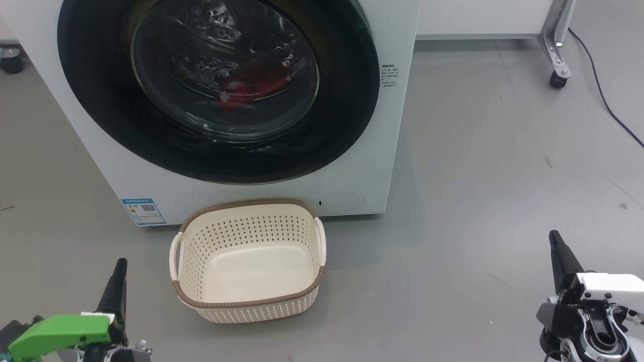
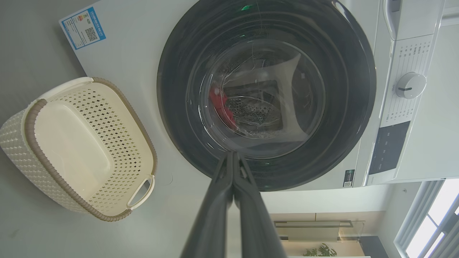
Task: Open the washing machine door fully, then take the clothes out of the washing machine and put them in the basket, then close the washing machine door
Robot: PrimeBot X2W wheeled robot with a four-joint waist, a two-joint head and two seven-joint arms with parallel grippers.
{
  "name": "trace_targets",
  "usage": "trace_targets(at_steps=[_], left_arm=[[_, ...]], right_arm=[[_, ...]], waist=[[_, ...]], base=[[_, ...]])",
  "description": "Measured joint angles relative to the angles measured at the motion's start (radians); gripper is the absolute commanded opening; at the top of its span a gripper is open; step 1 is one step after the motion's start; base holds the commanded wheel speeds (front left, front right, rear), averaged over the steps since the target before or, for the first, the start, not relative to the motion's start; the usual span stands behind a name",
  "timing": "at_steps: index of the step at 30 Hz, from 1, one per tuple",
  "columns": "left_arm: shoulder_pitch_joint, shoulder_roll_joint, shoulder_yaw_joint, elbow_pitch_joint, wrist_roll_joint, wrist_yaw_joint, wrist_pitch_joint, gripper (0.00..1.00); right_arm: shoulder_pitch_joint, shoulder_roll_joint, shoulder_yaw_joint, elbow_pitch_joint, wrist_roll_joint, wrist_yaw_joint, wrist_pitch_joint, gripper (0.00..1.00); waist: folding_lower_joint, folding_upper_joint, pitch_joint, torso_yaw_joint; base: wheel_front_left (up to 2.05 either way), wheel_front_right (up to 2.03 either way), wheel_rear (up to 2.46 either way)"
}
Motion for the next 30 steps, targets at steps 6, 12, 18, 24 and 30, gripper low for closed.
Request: trace_targets(at_steps=[6,12,18,24,30], left_arm=[[0.000,-0.001,0.001,0.000,0.000,0.000,0.000,0.00],[0.000,-0.001,0.002,0.000,0.001,0.000,0.000,0.00],[0.000,-0.002,0.003,0.000,0.002,0.000,0.001,0.00],[0.000,-0.003,0.004,0.000,0.002,0.000,0.001,0.00],[0.044,-0.030,-0.010,0.046,0.001,0.001,0.000,1.00]], right_arm=[[0.000,0.001,-0.001,0.000,-0.005,0.000,0.005,0.00],[0.000,0.001,-0.002,0.000,-0.006,0.000,0.005,0.00],[0.000,0.002,-0.003,0.000,-0.006,0.000,0.006,0.00],[0.000,0.002,-0.004,0.000,-0.006,0.000,0.006,0.00],[0.048,0.033,0.003,0.048,-0.006,-0.001,0.005,1.00]], waist=[[0.0000,0.0000,0.000,0.000],[0.0000,0.0000,0.000,0.000],[0.0000,0.0000,0.000,0.000],[0.0000,0.0000,0.000,0.000],[0.0000,0.0000,0.000,0.000]], base=[[0.00,0.00,0.00],[0.00,0.00,0.00],[0.00,0.00,0.00],[0.00,0.00,0.00],[0.00,0.00,0.00]])
